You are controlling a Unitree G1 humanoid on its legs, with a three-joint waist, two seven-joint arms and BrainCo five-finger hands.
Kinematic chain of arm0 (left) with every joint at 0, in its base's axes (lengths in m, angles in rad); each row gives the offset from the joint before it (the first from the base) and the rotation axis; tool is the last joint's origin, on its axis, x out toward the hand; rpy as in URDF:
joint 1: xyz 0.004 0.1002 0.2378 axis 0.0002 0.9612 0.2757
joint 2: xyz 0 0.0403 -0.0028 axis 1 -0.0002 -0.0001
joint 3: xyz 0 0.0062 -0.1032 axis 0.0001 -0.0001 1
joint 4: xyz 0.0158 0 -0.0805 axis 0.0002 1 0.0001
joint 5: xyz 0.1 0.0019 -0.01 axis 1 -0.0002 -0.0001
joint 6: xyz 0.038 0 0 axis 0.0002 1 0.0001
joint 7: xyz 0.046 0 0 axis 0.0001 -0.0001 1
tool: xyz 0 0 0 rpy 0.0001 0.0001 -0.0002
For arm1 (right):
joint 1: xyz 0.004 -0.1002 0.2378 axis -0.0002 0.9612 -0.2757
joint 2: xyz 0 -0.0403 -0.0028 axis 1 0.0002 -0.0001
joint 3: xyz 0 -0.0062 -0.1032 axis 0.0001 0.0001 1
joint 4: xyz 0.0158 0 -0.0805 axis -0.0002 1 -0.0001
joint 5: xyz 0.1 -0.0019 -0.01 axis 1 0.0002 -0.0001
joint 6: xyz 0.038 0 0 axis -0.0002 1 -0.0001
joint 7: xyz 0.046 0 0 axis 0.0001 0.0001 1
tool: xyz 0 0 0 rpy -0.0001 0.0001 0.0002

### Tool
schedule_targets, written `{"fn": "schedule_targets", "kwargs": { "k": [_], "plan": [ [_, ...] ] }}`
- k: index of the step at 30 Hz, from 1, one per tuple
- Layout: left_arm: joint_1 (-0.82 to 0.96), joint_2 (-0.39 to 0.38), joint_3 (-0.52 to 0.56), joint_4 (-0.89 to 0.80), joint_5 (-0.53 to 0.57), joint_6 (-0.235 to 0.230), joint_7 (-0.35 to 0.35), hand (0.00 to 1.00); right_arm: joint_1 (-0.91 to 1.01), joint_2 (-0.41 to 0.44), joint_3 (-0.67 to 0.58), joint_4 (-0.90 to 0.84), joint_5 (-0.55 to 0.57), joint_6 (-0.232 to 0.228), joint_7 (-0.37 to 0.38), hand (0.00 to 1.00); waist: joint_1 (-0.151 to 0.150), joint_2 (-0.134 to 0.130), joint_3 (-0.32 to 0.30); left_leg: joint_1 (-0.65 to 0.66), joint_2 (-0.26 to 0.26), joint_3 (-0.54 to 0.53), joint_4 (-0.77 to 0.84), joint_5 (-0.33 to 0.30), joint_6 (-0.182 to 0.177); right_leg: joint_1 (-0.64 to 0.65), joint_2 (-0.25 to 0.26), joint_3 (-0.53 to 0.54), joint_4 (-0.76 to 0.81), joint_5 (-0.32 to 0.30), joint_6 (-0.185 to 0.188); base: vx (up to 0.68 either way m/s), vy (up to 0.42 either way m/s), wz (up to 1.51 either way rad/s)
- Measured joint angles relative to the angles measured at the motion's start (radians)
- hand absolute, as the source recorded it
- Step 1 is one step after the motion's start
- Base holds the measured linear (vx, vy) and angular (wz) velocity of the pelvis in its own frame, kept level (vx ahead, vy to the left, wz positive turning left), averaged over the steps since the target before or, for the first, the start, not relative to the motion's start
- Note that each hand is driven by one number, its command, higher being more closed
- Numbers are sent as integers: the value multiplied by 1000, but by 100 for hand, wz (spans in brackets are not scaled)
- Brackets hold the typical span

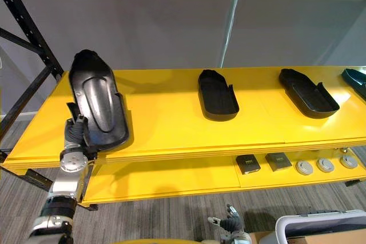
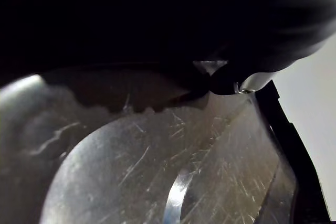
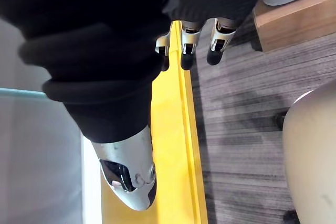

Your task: Walk over and take plastic housings, then place them on the shelf

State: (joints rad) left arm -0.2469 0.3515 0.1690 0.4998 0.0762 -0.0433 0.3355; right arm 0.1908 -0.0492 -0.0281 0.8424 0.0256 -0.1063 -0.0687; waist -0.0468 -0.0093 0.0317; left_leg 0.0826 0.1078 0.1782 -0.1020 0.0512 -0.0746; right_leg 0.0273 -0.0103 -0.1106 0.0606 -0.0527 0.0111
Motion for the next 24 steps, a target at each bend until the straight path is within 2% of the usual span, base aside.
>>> {"fn": "schedule_targets", "kwargs": {
  "k": [3,4,11,21,24],
  "plan": [
    [-81,43,-2,89,-7,7,5,100,-13,0,0,7,-1,-1,7,0,-1,-2,21,-1,-1,11,5,0,0,1,1,9,-13,8,-2,41,8,-9],
    [-95,47,-2,102,-7,8,5,0,-16,0,0,7,-1,-1,7,0,-2,-2,25,0,-1,13,5,0,0,0,2,10,-13,8,-2,22,6,-10],
    [-194,79,-3,220,-26,13,-4,0,-33,-3,0,10,-1,-1,7,0,-24,4,38,-1,2,46,5,-1,0,-21,8,51,-12,15,-5,10,1,-16],
    [-251,86,-3,255,-39,15,2,0,-36,-6,0,11,-1,-2,7,0,-25,3,43,-1,2,66,-1,-1,0,-33,9,73,-13,26,-2,-15,6,-7],
    [-252,87,0,255,-48,15,30,0,-35,-6,0,12,-1,-2,6,0,-24,3,43,-1,2,65,-1,-1,0,-33,9,73,-13,26,-2,0,0,0]
  ]
}}
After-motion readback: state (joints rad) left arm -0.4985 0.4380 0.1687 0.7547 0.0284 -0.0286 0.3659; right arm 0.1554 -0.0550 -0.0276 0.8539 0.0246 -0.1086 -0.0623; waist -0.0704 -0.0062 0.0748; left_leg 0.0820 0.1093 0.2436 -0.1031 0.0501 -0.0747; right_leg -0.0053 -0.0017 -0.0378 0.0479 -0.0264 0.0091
